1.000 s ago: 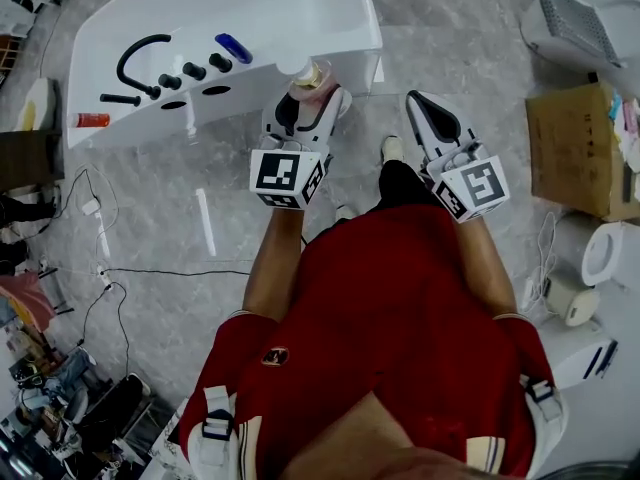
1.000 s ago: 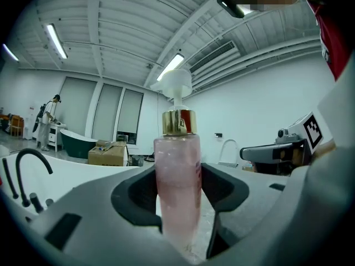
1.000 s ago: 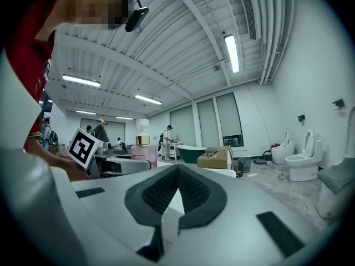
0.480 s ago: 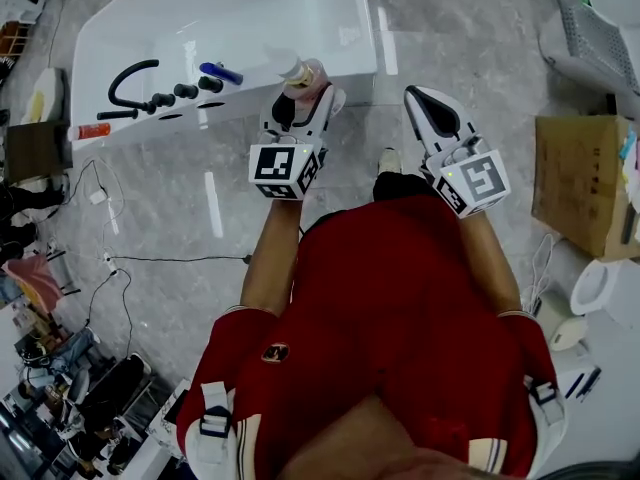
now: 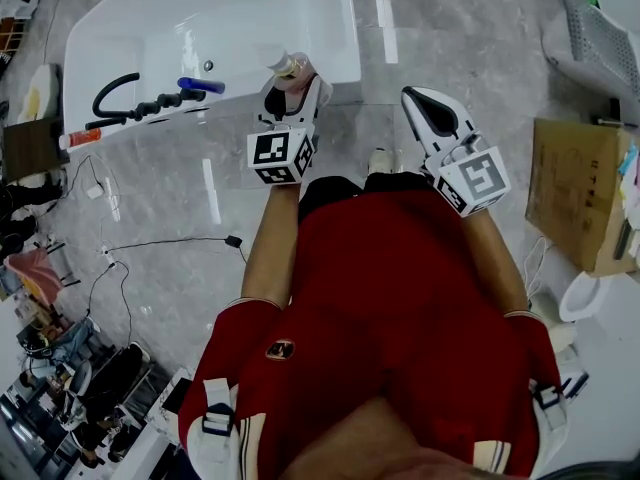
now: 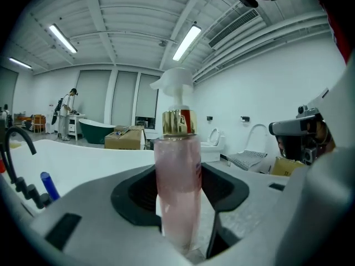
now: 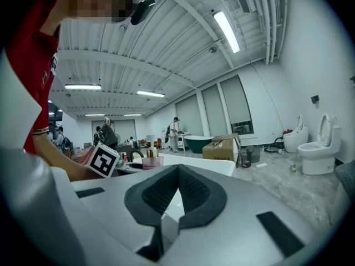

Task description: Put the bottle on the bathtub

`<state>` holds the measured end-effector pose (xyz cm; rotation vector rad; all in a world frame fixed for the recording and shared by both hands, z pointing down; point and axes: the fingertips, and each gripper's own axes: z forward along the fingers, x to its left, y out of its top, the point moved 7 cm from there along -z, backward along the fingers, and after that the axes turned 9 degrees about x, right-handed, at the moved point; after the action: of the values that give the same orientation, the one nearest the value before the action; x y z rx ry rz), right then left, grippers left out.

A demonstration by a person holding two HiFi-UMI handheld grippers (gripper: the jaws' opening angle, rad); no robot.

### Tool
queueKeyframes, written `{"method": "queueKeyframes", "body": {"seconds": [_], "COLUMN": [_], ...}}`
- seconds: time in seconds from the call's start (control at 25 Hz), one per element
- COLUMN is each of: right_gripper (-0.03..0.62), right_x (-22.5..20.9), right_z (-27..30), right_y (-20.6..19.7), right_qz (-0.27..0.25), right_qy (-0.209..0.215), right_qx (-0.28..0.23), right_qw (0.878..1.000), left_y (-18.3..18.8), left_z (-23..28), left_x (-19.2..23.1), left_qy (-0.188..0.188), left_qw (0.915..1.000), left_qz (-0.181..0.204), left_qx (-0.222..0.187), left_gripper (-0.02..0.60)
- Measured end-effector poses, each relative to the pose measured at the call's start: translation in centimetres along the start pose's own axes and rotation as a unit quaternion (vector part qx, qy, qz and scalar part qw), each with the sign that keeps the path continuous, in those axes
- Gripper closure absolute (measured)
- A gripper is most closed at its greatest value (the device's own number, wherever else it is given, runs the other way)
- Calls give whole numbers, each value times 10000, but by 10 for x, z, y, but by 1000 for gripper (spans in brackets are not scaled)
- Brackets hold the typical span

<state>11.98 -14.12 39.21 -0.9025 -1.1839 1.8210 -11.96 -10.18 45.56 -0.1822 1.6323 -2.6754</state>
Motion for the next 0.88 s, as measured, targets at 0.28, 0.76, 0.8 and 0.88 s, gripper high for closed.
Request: {"method": "queueKeyframes", "body": {"seconds": [0.28,0.76,0.8,0.88], "right_gripper": [597,597,597,597], "right_x": [-4,-14,-15,-15], "right_z": [9,23,25,28], "right_y": [-2,-9,-9,-9], "right_qz": [89,51,77,113], "right_qy": [-132,-607,-638,-685], "right_qx": [179,659,665,684], "right_qw": [9997,9960,9957,9952], "left_y": [-9,-37,-39,-42], "left_z": [31,102,107,115], "left_x": [13,32,33,35], "left_qy": [-11,-338,-353,-381], "left_qw": [9997,9975,9972,9966], "left_qz": [19,237,262,314], "left_qx": [253,580,605,655], "left_gripper": [345,345,345,345]}}
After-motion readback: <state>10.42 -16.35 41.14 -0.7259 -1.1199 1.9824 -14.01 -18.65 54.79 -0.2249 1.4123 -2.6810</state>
